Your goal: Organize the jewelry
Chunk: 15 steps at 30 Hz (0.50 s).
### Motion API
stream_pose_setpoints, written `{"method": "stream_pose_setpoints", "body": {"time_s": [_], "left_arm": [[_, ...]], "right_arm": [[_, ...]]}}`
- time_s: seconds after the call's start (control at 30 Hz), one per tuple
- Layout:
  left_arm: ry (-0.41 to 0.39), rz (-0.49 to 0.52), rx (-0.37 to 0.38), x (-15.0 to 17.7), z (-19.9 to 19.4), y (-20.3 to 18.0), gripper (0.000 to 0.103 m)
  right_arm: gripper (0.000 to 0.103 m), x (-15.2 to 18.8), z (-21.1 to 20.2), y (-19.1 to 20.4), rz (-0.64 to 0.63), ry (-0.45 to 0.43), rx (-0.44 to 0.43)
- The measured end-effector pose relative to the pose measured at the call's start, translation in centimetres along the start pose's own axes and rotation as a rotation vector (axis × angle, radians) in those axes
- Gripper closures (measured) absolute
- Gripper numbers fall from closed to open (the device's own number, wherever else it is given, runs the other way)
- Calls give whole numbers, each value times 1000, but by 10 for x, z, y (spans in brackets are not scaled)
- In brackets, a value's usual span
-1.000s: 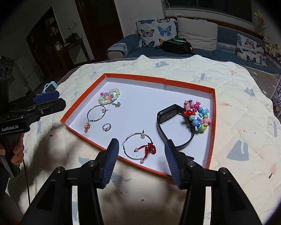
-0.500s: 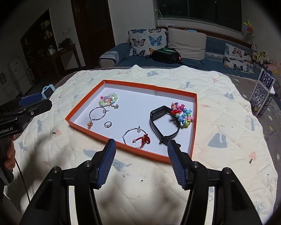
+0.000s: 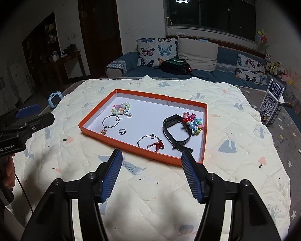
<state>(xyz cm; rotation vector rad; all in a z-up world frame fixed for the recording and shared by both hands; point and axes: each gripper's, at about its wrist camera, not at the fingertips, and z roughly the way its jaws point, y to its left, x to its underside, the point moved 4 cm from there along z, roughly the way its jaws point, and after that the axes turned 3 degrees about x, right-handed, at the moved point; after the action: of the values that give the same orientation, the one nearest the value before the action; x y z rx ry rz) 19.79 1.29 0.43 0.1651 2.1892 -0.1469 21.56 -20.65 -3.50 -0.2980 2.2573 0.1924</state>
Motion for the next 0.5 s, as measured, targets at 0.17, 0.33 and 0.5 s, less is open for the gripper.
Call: {"method": "stream_pose_setpoints", "body": {"time_s": [0.17,0.33,0.5], "left_arm": [[-14,-16,-1,3,-12,-1,9],[-19,-11,-10,7,-22,-4,8],[-26,-6,-12,12,-30,-9,0]], "right_arm": [[35,1,-8,-1,11,-12,21],[34,4,-13,-3,46,-14,13],[34,8,-17,-2,56,-15,11]]}}
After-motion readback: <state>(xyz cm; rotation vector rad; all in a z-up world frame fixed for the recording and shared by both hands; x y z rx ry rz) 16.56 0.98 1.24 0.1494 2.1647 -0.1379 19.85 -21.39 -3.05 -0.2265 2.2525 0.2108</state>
